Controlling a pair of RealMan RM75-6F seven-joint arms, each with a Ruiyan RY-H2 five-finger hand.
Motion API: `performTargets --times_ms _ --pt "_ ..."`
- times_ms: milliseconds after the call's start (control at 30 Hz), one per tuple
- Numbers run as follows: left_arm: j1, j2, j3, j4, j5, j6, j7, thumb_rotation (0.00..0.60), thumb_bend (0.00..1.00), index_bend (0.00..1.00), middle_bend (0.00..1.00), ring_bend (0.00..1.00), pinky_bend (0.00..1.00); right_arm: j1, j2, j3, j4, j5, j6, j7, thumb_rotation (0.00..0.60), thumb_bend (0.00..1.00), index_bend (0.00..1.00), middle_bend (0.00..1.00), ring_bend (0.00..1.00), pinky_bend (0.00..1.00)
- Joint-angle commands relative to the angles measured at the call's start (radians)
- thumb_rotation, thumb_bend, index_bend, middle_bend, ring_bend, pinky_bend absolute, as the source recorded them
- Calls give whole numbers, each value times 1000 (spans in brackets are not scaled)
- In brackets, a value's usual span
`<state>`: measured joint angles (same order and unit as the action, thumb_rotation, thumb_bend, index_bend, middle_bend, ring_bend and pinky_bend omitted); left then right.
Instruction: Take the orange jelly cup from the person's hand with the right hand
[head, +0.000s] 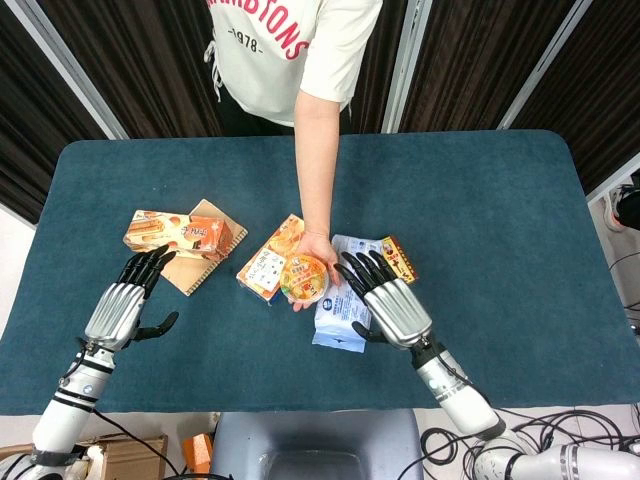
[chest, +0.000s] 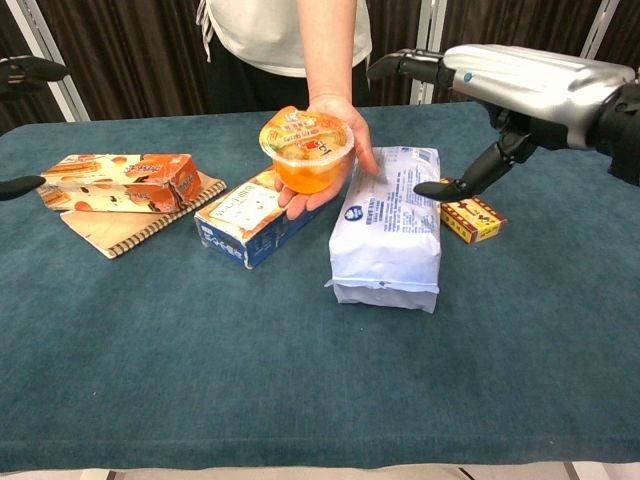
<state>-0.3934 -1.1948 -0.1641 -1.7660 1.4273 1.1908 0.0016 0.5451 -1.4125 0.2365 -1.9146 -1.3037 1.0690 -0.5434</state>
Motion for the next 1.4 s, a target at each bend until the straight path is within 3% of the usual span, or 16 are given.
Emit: performTargets --times_ms 33,233,367,567,800,1133,1200,1333,1400 --pt "2 3 11 -13 -5 6 18 600 312 0 0 0 0 2 14 -4 0 13 7 0 600 203 0 0 0 0" --pt "51 68 58 -54 58 77 31 600 311 0 0 0 0 6 53 -7 32 26 15 26 600 203 0 0 0 0" --pt "99 112 107 -88 126 136 24 600 312 0 0 0 0 44 30 -2 48 42 -14 23 600 203 0 0 0 0" --pt "107 124 122 -106 148 146 29 600 311 0 0 0 0 159 -106 21 85 156 -58 -131 600 203 0 0 0 0" --pt "109 134 120 -93 128 143 10 600 312 0 0 0 0 273 -260 66 128 325 -5 -315 600 203 0 0 0 0" --pt "127 139 132 -62 144 170 -16 600 315 0 0 0 0 378 -355 105 211 418 46 -391 600 207 6 48 0 32" --pt "127 140 131 -57 144 171 -23 600 314 0 0 0 0 388 -360 105 219 434 56 -405 600 207 54 113 25 72" --pt "128 145 131 -52 139 168 -36 600 315 0 0 0 0 400 -362 97 230 467 80 -425 600 207 279 238 164 211" --pt "130 147 133 -51 141 168 -37 600 314 0 0 0 0 402 -361 93 233 483 85 -427 600 207 336 270 203 268"
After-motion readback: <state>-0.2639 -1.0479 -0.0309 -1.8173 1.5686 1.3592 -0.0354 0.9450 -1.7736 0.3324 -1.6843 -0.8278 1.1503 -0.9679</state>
